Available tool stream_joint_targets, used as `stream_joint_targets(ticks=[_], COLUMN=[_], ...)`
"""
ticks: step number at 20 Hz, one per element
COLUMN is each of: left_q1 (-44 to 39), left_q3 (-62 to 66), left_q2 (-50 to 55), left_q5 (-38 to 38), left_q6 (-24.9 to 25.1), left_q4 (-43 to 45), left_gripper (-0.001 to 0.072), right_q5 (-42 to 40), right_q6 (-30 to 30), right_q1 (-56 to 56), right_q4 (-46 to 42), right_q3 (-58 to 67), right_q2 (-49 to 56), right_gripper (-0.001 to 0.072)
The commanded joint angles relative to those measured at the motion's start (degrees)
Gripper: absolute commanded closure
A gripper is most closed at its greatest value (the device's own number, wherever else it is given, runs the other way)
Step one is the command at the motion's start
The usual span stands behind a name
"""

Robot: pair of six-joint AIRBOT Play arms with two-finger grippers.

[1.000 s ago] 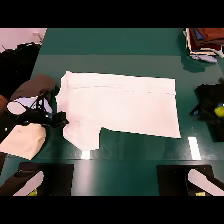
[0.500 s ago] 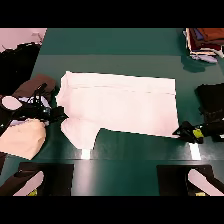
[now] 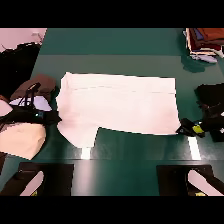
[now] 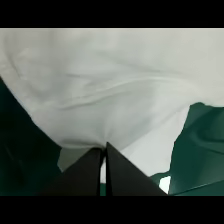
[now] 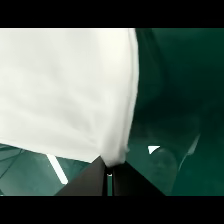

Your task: Fold the shirts.

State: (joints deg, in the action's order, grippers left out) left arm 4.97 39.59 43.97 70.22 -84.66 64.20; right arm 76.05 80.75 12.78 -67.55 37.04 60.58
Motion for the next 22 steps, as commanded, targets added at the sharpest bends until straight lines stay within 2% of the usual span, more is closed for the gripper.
stream_joint_targets(ticks=[1,4,6,9,12,15,22], left_q1=[0.0,0.0,0.0,0.0,0.0,0.0,0.0], left_q3=[0.0,0.0,0.7,2.8,5.4,9.2,18.2], left_q2=[-9.3,-14.8,-15.3,-13.3,-5.9,4.3,25.9], left_q5=[9.0,16.2,19.4,13.6,5.9,-1.2,-15.0], left_q6=[-3.7,-7.2,-7.5,-6.8,-3.5,-0.7,1.0], left_q4=[3.2,2.0,-0.9,-0.8,-0.4,-0.1,-0.1], left_gripper=[0.0686,0.0687,0.0686,0.0686,0.0686,0.0686,0.0685], right_q5=[7.4,14.1,15.4,13.9,10.8,5.3,-0.1], right_q6=[-0.3,-0.3,-0.3,-0.2,0.1,0.1,0.7], right_q1=[-0.1,-0.1,-0.1,-0.2,-0.5,-4.7,-12.9], right_q4=[-6.6,-13.8,-14.6,-12.9,-7.7,-7.1,-7.0], right_q3=[3.8,4.0,4.0,4.1,7.7,15.7,36.1], right_q2=[-5.4,-13.3,-17.4,-18.7,-12.8,-4.3,21.3], right_gripper=[0.0696,0.0696,0.0697,0.0697,0.0698,0.0697,0.0697])
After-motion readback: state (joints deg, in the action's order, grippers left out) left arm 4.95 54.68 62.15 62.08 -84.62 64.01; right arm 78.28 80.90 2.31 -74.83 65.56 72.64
